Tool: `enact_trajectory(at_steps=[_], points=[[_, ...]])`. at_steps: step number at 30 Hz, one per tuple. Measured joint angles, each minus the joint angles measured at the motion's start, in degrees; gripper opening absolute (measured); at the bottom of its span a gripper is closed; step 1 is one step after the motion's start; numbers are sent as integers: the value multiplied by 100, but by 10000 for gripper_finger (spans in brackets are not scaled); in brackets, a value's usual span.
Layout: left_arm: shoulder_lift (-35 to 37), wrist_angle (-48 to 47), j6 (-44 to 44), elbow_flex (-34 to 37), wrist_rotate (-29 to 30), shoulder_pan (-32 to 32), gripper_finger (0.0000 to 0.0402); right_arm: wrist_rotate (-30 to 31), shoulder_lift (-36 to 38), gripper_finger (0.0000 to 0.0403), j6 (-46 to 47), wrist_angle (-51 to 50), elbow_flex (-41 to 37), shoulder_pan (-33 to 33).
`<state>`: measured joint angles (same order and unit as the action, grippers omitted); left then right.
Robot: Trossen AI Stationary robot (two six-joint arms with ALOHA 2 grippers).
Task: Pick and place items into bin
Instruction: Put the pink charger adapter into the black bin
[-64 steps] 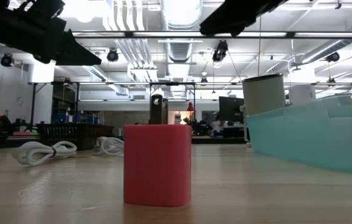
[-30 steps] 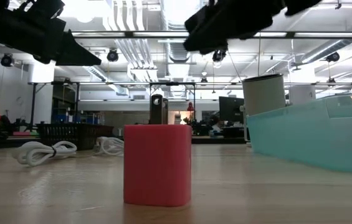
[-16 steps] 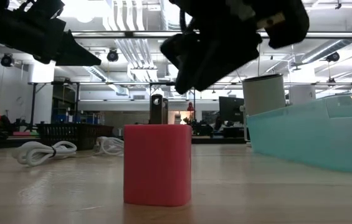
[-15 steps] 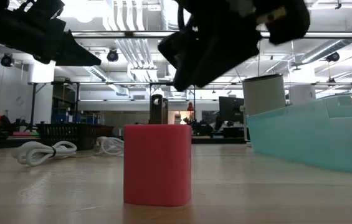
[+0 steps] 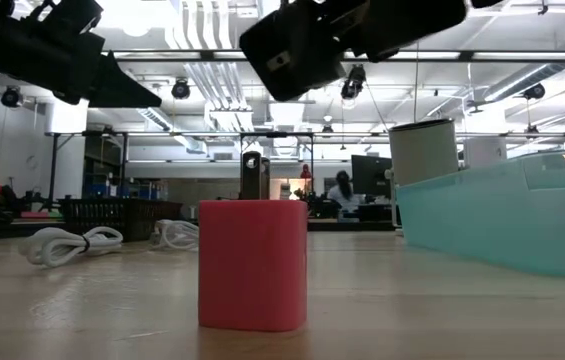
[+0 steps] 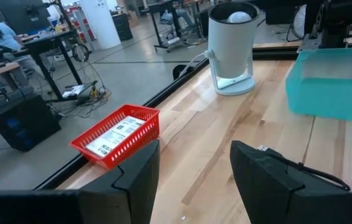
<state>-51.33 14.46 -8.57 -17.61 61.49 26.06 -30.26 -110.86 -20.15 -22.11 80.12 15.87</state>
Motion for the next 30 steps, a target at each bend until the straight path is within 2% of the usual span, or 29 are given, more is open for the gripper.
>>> enact_trajectory(at_steps=[7, 12, 18, 30], points=[[0, 4, 2, 4, 0, 0, 180, 1, -305, 262, -197, 506, 5, 190], [-2, 0, 19, 17, -1, -2, 180, 37, -441, 288, 41, 741, 23, 189], [-1, 2, 33, 20, 0, -2, 180, 320, -447, 291, -44, 1013, -72, 250], [-2, -2, 50, 17, 0, -2, 180, 345, -820, 272, -614, 1833, -211, 403]])
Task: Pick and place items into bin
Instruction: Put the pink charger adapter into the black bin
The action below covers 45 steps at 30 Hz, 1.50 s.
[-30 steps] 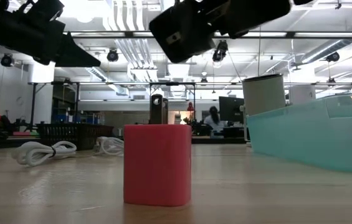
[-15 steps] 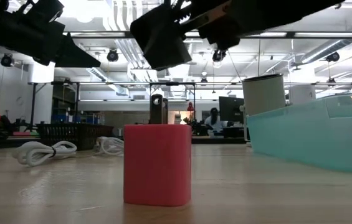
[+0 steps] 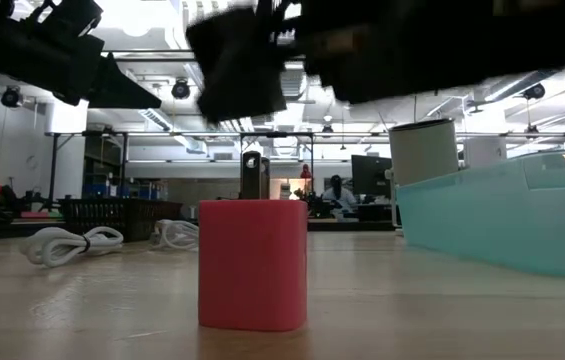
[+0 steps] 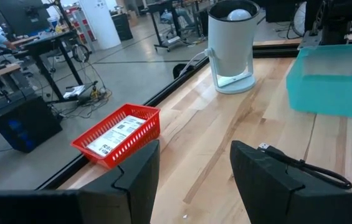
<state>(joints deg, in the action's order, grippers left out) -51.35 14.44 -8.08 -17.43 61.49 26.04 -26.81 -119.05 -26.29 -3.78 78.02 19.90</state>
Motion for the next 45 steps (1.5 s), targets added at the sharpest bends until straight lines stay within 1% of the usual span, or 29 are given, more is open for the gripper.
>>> enact_trajectory(at_steps=[6, 13, 16, 23, 45], points=[[1, 1, 0, 2, 0, 0, 180, 0, -257, 263, 56, 1, 55, -4], [0, 2, -2, 7, 1, 1, 180, 4, -463, 254, -119, 215, 61, -4], [2, 2, -2, 7, 2, 0, 180, 9, -522, 251, -334, 242, 59, -4], [2, 2, -14, 7, 1, 0, 180, 7, -535, 241, -436, 331, 70, -15], [0, 2, -31, 7, 0, 0, 180, -26, -618, 164, -530, 409, 72, -17]])
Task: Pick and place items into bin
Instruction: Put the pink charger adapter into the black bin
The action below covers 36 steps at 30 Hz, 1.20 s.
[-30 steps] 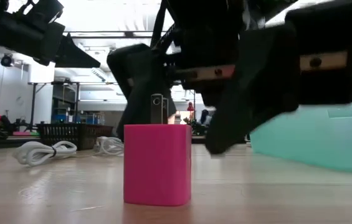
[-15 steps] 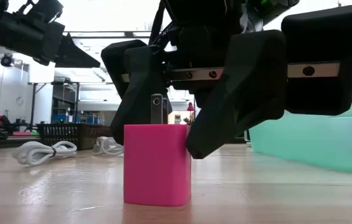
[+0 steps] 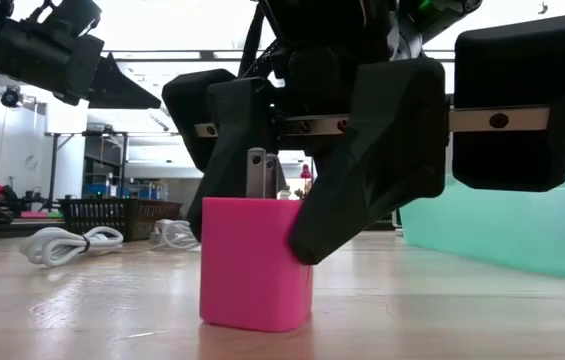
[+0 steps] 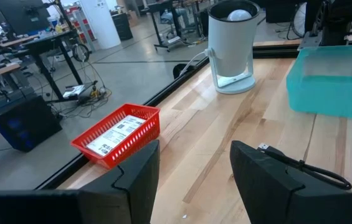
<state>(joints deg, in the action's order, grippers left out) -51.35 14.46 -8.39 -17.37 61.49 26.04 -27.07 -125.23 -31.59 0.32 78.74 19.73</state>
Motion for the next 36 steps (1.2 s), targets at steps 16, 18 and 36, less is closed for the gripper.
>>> enact_trajectory(at_steps=[16, 18, 36], points=[[0, 2, 0, 0, 0, 0, 180, 6, 2, 152, 803, -30, 39, 0], [0, 4, 0, 0, 0, 1, 180, 6, 6, 152, 804, -28, 39, 0], [-54, 335, 810, 0, -1748, 0, 180, 1808, 845, 150, 979, -387, 76, -83]])
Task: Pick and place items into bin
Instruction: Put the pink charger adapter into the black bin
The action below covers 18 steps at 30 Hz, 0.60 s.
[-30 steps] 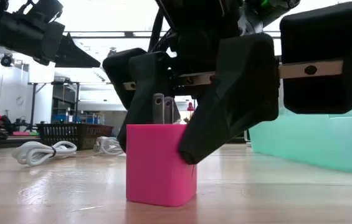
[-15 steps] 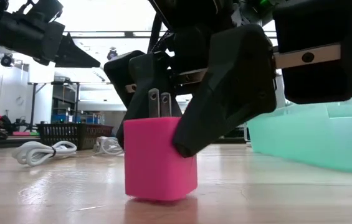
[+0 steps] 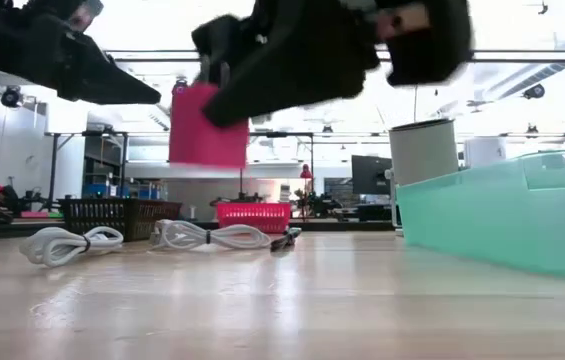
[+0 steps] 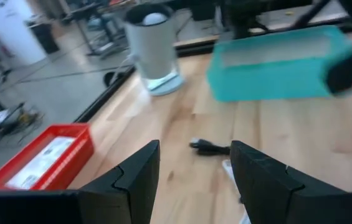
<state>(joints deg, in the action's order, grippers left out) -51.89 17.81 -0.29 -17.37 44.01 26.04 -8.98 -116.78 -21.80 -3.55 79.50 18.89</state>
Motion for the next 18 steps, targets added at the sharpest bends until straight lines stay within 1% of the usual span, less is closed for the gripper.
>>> enact_trajectory(at_steps=[3, 5, 8, 11, 14, 18], points=[[-144, 322, 209, 29, -259, 0, 180, 431, 166, 150, 90, -8, 0, -4], [-315, 642, 394, 66, -573, -2, 180, 781, 232, 149, 81, -7, 0, -4], [-589, 1338, 868, 105, -1036, 1, 180, 1302, 284, 149, 30, 78, -2, -2], [-868, 1995, 1052, 107, -1454, -6, 180, 1572, 353, 149, -198, 113, -2, -2], [-1080, 2361, 1307, 107, -1659, -5, 180, 1808, 429, 149, -317, 165, -2, 7], [-1266, 2384, 2014, 105, -1674, -7, 180, 2373, 570, 149, -303, 205, -2, 32]])
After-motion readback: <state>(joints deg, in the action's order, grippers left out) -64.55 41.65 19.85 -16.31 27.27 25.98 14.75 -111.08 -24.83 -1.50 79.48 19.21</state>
